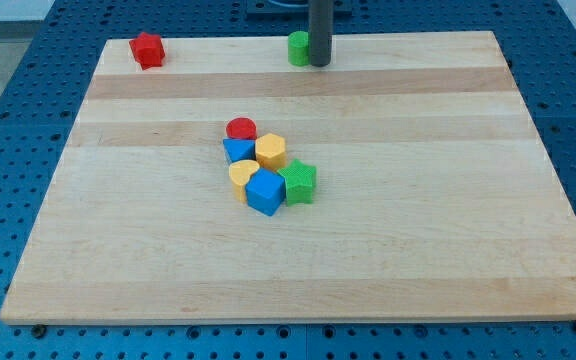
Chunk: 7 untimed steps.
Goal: Move your arm to the left side of the blue triangle
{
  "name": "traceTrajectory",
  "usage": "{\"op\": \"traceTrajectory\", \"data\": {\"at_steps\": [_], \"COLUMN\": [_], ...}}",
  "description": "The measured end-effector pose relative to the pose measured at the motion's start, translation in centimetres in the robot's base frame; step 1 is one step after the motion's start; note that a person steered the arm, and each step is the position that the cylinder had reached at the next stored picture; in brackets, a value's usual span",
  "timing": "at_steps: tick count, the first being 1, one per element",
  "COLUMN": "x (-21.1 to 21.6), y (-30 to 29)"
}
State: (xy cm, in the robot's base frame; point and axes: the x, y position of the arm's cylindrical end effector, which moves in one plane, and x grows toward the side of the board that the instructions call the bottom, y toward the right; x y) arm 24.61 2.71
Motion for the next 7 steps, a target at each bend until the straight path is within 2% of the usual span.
{"op": "traceTrajectory", "data": {"at_steps": [1, 2, 3, 5, 6, 7], "x": [-0.7, 2.3, 6.8, 7.5, 9.9, 16.8], "y": [-0.9, -2.9, -7.0, -18.2, -25.3, -26.5]}}
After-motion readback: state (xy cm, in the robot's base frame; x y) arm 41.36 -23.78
